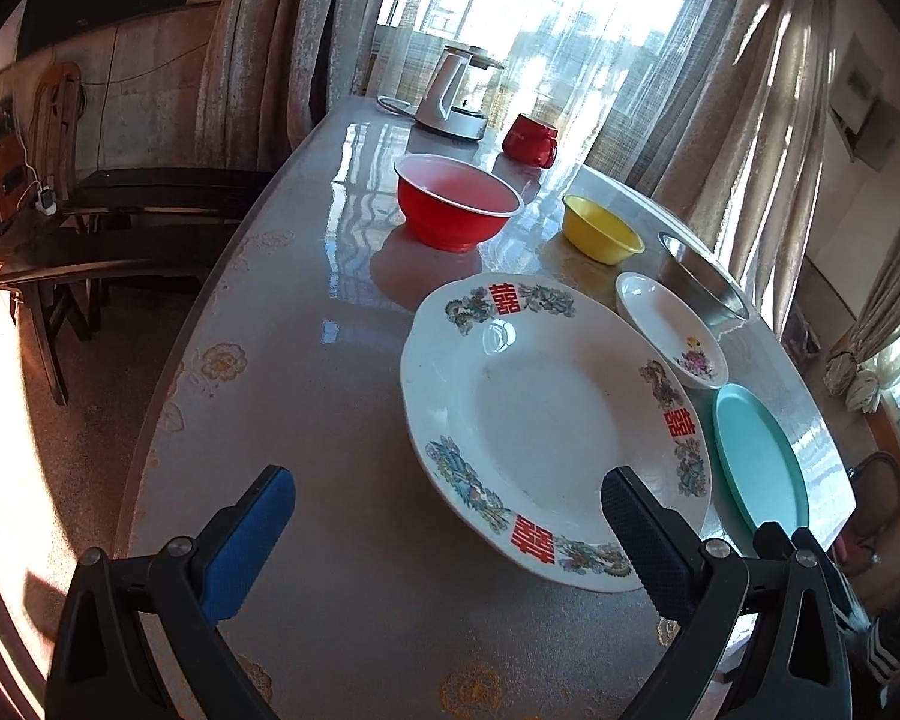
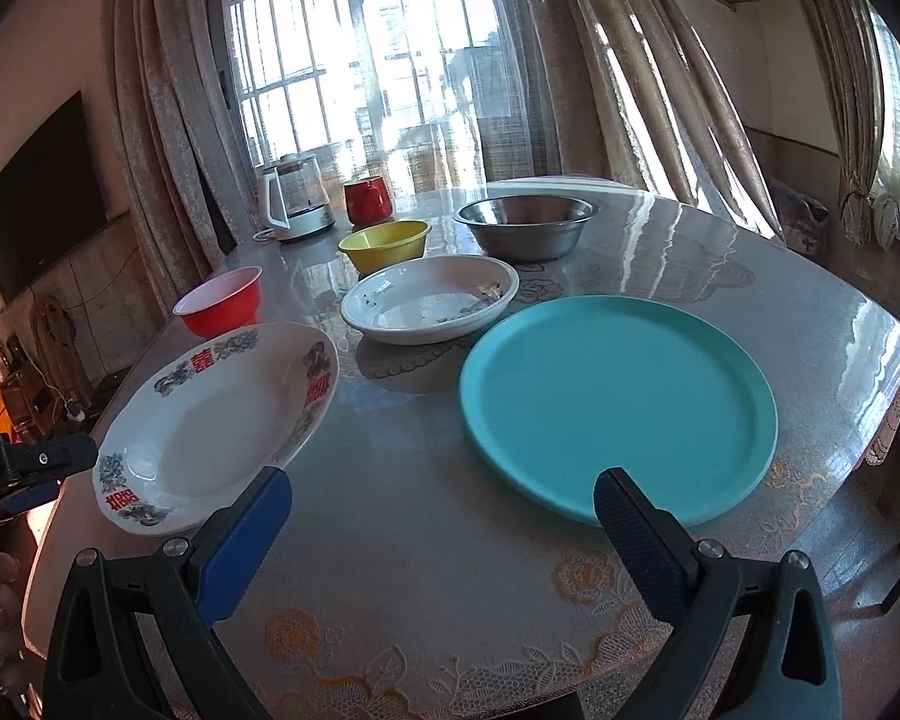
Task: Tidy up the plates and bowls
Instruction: 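Reach the right tool to the large red-character plate rim and grasp it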
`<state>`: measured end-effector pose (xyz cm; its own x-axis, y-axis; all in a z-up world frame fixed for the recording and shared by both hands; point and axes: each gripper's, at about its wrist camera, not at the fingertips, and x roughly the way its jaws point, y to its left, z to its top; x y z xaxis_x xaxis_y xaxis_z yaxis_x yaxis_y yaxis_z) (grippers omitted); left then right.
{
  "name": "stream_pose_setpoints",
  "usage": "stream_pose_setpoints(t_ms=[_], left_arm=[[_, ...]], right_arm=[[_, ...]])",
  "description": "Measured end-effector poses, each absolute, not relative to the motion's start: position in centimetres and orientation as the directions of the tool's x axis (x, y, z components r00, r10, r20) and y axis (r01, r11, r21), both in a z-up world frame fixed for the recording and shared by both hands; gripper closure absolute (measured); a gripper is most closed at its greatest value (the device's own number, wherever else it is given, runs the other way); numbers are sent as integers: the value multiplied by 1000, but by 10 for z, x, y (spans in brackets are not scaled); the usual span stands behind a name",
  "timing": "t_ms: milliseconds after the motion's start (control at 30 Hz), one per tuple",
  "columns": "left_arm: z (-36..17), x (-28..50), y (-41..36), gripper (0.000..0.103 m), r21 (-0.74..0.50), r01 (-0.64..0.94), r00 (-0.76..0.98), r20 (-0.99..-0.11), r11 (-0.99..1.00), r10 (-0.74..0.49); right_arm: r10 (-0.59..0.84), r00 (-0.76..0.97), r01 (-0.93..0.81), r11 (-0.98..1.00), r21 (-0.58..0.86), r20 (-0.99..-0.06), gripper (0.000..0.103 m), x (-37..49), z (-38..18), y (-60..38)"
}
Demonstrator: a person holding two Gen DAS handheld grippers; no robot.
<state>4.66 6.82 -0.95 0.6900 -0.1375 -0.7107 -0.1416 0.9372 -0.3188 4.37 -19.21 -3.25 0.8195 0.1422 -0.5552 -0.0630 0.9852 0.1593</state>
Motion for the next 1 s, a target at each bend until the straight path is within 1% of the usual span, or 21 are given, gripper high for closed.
stream_pose_setpoints(t_ms=[100,167,233,267,333,400,467,500,533,667,767,900,1000], left_arm=[[-9,50,77,0,-340,-147,717,-684,929,-137],[-10,55,83,0,-353,-145,722,-677,924,-145],[-13,60,87,0,-390,-123,730,-658,912,-184],[-14,62,89,0,-393,-133,736,-653,910,-175],[-16,65,95,0,-411,-152,760,-630,899,-159],[-19,66,102,0,-446,-165,780,-605,880,-160],[-21,67,108,0,-472,-160,798,-578,867,-167],[-21,68,109,0,-472,-162,799,-578,867,-165],[-22,70,109,0,-475,-156,803,-572,866,-169],[-27,76,106,0,-463,-127,810,-558,877,-177],[-31,82,103,0,-454,-116,804,-565,883,-185],[-40,91,102,0,-500,-89,785,-568,862,-248],[-42,94,104,0,-538,-83,786,-552,839,-276]], right_arm=[[199,810,-117,977,181,-551,1,52,-33,-184],[223,811,-141,972,189,-541,2,58,-32,-181],[266,799,-172,961,218,-540,7,66,-31,-178],[292,791,-189,953,238,-538,9,71,-31,-177],[337,773,-216,936,278,-538,15,81,-32,-175],[371,754,-236,923,303,-543,19,92,-34,-170],[399,728,-251,912,325,-557,28,104,-37,-165],[406,720,-255,909,330,-563,36,108,-37,-162],[411,716,-260,907,331,-565,38,112,-37,-159],[437,689,-257,893,369,-578,38,127,-41,-153],[446,667,-255,889,380,-597,38,138,-46,-150],[462,647,-263,882,392,-606,38,146,-51,-146],[474,636,-264,875,406,-609,40,152,-56,-143]])
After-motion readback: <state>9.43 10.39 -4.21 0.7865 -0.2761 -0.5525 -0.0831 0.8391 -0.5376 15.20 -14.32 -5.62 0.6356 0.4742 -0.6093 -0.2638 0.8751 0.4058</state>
